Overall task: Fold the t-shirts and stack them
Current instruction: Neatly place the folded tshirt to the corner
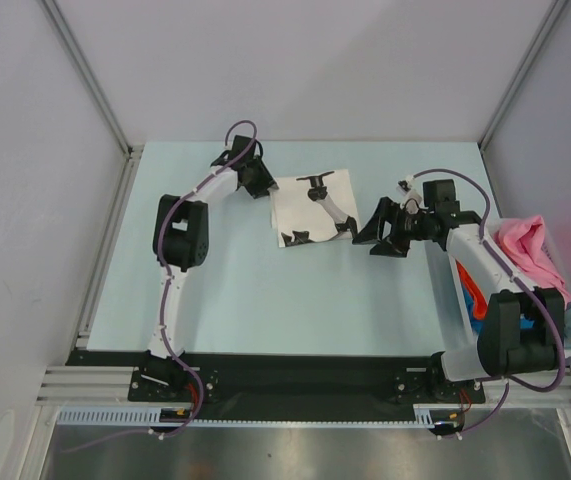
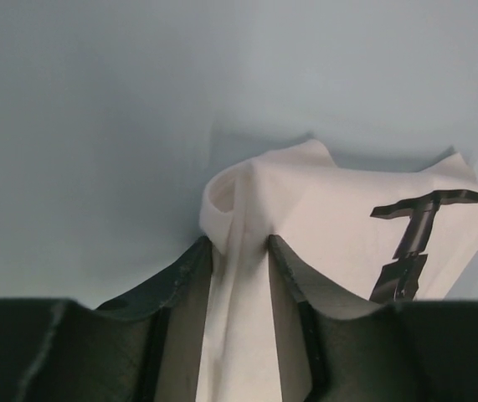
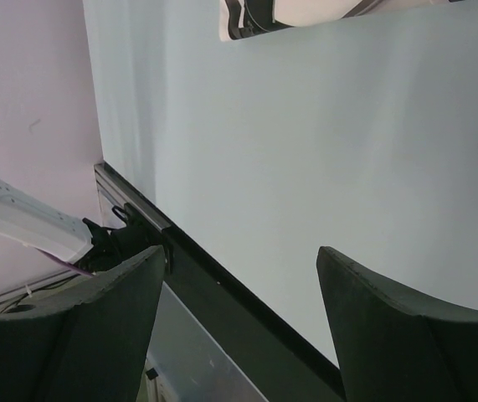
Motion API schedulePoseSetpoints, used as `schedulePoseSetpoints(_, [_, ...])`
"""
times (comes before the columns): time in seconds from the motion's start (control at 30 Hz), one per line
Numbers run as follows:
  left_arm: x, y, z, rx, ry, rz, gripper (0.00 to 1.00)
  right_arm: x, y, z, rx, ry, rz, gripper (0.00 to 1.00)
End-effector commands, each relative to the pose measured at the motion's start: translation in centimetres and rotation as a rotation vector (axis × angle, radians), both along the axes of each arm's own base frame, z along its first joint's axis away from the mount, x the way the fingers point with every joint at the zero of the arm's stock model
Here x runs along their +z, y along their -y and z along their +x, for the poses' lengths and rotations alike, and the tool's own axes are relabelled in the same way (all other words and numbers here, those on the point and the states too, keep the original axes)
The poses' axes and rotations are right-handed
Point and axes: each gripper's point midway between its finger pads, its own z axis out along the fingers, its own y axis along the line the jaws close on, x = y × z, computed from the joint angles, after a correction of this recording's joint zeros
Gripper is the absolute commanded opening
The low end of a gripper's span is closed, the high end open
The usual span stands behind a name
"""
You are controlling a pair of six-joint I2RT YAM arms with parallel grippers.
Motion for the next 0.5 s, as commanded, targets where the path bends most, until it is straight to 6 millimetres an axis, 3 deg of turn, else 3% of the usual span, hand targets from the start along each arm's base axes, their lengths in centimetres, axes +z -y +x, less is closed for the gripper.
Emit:
schedulePoseSetpoints(0.0, [-3.9,0.3,-2.1,-0.02,-0.115,0.011,0.38,1.4,-0.4,-0.5,0.026,0.046,0.014,0.8])
schedulePoseSetpoints(0.13, [-4.0,0.4,-2.3,-0.026,-0.113,0.0,0.22,1.3,-0.5,-0.7,0.029,0.042,0.011,0.8])
schedulePoseSetpoints(0.23, [-3.9,0.0,-2.3,-0.036,-0.108,0.014,0.0,1.5,-0.6,-0.7,0.034,0.048,0.009,0.8])
schedulePoseSetpoints(0.47, [-1.4,-3.4,-2.5,-0.095,-0.051,0.174,0.0,1.5,-0.8,-1.0,0.035,0.044,0.007,0.8])
